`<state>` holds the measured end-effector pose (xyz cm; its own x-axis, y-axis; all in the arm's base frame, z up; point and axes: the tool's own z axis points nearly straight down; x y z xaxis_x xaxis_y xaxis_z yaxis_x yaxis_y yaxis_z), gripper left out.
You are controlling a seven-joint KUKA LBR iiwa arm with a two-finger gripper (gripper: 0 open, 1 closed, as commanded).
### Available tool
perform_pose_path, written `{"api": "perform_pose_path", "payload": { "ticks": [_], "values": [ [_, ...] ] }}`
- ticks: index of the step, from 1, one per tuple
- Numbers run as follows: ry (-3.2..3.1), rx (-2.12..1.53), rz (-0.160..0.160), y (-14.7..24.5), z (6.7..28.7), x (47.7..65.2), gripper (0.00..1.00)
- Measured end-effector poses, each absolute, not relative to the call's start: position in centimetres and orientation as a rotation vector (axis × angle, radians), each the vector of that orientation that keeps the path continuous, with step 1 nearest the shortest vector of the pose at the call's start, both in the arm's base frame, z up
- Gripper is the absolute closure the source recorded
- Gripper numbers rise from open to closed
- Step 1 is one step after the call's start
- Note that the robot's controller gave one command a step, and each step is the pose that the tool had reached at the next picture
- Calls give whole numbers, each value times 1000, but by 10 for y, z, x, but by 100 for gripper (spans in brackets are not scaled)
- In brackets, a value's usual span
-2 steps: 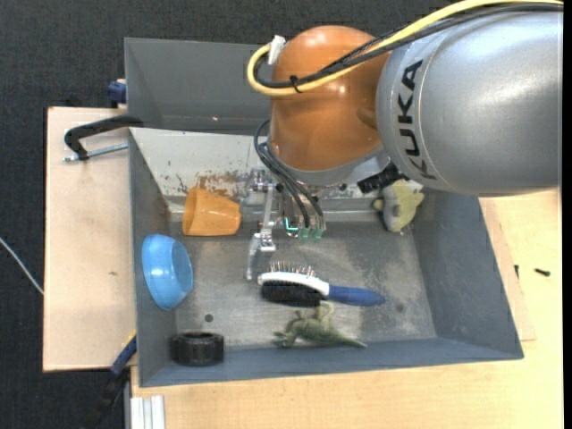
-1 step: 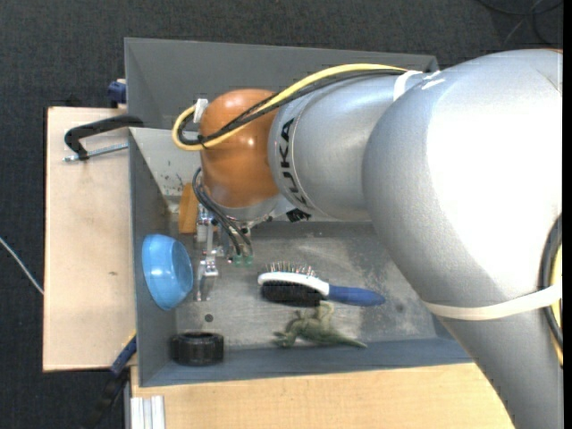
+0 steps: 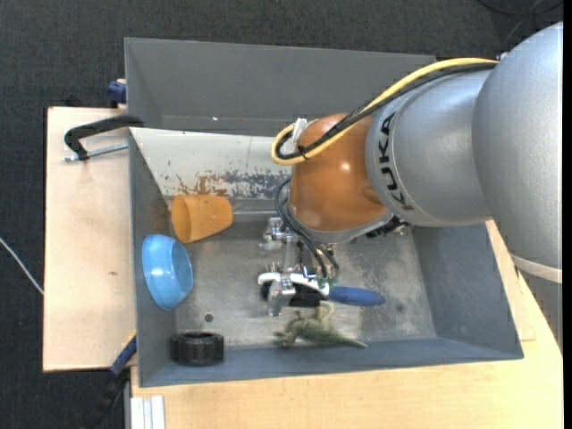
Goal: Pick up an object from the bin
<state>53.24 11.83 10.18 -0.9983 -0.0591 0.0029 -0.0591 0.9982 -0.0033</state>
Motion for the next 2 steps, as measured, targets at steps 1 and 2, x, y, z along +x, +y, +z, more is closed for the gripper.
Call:
{"api": "perform_pose_path", "payload": {
  "ticks": [1,2],
  "values": [
    [-3142,38,3,42,101,545,0],
    [-3138,-231,-4,63,73,542,0]
  ]
}}
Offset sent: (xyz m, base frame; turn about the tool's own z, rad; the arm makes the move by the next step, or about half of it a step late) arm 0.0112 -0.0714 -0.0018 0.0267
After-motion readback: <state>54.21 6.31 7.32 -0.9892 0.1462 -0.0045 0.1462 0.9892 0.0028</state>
